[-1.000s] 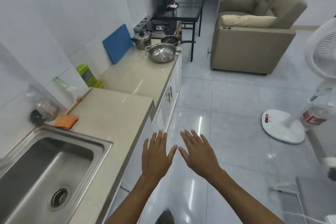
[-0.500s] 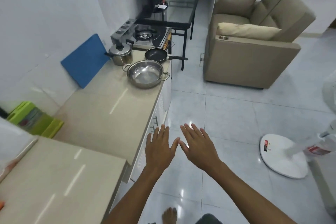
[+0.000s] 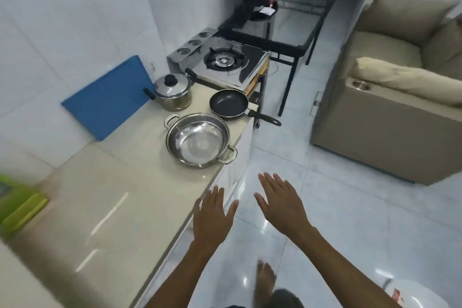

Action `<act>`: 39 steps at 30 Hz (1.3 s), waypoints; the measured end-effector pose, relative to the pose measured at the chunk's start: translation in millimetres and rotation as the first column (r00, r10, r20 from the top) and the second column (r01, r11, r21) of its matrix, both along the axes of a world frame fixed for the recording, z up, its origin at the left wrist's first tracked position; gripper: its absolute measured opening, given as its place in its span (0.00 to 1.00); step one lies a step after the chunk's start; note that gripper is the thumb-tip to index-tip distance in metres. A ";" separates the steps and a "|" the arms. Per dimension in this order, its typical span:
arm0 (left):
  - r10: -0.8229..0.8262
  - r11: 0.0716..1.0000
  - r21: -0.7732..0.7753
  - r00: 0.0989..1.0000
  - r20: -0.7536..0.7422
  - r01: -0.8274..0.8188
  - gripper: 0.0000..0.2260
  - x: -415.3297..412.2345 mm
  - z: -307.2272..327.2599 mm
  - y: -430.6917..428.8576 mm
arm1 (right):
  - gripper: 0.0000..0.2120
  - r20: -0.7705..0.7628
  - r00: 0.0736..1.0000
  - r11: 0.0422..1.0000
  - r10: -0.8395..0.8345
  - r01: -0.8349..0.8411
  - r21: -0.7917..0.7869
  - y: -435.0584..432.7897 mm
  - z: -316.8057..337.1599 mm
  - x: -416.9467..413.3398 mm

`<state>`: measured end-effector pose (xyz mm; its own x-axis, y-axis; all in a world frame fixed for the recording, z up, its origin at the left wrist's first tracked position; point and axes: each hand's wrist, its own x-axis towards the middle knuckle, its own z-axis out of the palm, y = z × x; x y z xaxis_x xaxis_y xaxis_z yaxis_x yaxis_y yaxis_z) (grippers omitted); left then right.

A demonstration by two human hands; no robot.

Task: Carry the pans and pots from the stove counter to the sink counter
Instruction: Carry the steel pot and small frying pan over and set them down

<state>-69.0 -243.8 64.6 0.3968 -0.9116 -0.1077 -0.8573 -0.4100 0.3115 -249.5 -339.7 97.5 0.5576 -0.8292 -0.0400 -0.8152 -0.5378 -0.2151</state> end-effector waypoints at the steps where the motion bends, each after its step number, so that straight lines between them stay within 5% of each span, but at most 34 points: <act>1: 0.050 0.999 0.015 0.998 -0.026 -0.050 0.31 -2.3 1.1 -18.5 | 0.29 -0.008 1.000 1.000 0.027 -0.027 0.014 -28.7 2.7 0.3; 5: 0.277 0.961 0.061 0.924 -0.265 -0.271 0.31 -1.3 -5.7 -81.3 | 0.28 -0.021 0.995 0.994 0.102 -0.101 0.048 -130.7 1.3 10.5; 8: 0.473 0.872 0.157 0.719 -0.509 -0.463 0.31 5.1 -19.3 -123.1 | 0.26 0.011 0.992 0.992 0.123 -0.123 0.018 -200.6 -10.2 26.8; 10: 0.606 0.737 0.321 0.372 -0.703 -0.595 0.29 14.8 -36.4 -152.1 | 0.25 0.008 0.992 0.991 0.128 -0.129 0.036 -248.1 -24.3 41.3; 12: 0.557 0.599 0.510 -0.137 -0.819 -0.618 0.26 24.2 -53.5 -173.7 | 0.25 0.018 0.993 0.991 0.119 -0.120 0.057 -294.2 -40.4 56.7; 13: 0.486 0.565 0.564 -0.310 -0.817 -0.603 0.25 28.0 -60.2 -182.2 | 0.24 0.022 0.994 0.992 0.110 -0.111 0.058 -313.6 -47.6 62.5; 15: 0.390 0.541 0.597 -0.452 -0.802 -0.593 0.24 34.6 -73.3 -201.1 | 0.24 0.005 0.997 0.989 0.082 -0.082 0.123 -349.1 -62.2 73.3; 23: 0.149 0.239 0.640 -0.623 -0.768 -0.731 0.15 27.1 -89.9 -256.3 | 0.27 -0.053 0.998 0.889 0.025 0.002 0.457 -448.5 -107.2 112.9; 28: 0.015 -0.009 0.657 -0.657 -0.754 -0.754 0.09 27.0 -84.2 -285.2 | 0.18 0.074 0.986 0.582 -0.146 0.025 0.813 -481.6 -122.8 132.9; 32: -0.069 -0.167 0.635 -0.634 -0.770 -0.754 0.05 19.3 -72.2 -310.6 | 0.11 0.104 0.976 0.410 -0.189 -0.018 0.912 -498.0 -134.1 132.6; 35: -0.108 -0.260 0.609 -0.604 -0.789 -0.749 0.07 11.1 -64.3 -328.8 | 0.11 0.112 0.982 0.404 -0.152 -0.042 0.914 -505.5 -133.9 129.4; 39: -0.103 -0.353 0.575 -0.580 -0.808 -0.738 0.13 -2.2 -53.0 -345.5 | 0.11 0.178 0.980 0.521 -0.091 -0.106 0.847 -517.6 -124.0 129.7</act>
<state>-71.2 -589.3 11.7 0.4799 0.1807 -0.8585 0.6929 0.5222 0.4972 -119.8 -857.3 -26.6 0.6409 -0.4484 -0.6231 -0.7052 -0.0232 -0.7086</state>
